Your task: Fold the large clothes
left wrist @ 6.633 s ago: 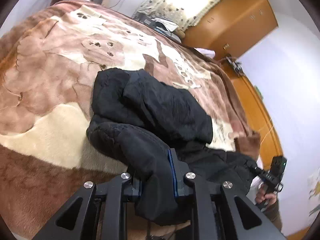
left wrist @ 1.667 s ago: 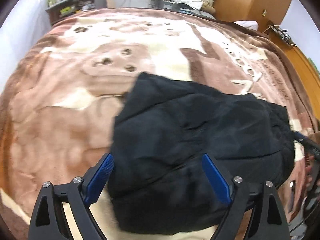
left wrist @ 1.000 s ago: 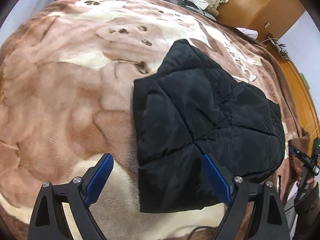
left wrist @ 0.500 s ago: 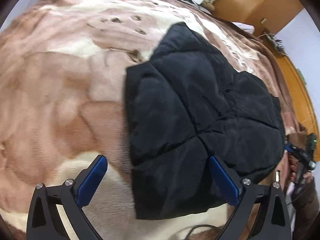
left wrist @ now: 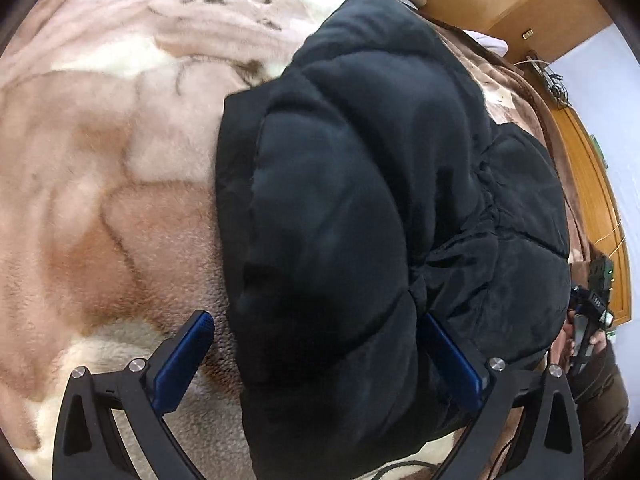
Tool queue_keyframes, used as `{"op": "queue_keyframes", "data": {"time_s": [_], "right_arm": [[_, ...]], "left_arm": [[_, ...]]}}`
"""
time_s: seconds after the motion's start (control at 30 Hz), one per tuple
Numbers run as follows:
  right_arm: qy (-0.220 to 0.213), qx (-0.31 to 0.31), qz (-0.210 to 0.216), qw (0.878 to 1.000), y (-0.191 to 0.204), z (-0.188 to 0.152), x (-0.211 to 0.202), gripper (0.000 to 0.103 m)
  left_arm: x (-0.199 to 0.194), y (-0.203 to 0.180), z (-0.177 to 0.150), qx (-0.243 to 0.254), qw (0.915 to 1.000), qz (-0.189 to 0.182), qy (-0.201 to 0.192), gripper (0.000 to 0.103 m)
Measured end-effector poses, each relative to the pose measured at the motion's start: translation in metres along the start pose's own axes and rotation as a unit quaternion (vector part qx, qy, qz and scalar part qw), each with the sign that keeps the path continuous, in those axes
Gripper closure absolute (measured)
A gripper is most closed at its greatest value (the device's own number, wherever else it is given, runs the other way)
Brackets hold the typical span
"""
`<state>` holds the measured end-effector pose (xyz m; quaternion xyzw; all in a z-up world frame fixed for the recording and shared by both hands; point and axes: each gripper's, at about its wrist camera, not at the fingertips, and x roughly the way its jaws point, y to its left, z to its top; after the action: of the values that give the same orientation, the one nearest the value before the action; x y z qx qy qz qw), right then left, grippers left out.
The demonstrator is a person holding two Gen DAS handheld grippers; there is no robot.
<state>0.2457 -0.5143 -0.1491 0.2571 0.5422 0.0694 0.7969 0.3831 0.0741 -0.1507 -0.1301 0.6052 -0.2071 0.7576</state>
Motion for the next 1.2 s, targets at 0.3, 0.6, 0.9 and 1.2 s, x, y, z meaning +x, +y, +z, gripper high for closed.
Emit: {"op": "queue_keyframes", "data": {"time_s": [0.3,0.6,0.9,1.2], "right_arm": [[0.015,0.01,0.037,0.999,-0.013,0.0,0.023,0.001],[0.042,0.007,0.044,0.998,-0.014,0.0,0.043,0.001],[0.045,0.007,0.033,0.998,-0.005,0.009,0.049,0.006],[0.031,-0.015,0.018,0.999,0.025,0.012,0.044,0.027]], "left_arm": [[0.023,0.005,0.007,-0.002,0.9997,-0.017,0.018,0.0],[0.046,-0.002,0.017,0.004,0.9989,-0.011,0.046,0.0],[0.061,-0.02,0.031,0.009,0.9978,0.019,0.063,0.001],[0.057,-0.059,0.023,0.011,0.9991,0.018,0.037,0.049]]}}
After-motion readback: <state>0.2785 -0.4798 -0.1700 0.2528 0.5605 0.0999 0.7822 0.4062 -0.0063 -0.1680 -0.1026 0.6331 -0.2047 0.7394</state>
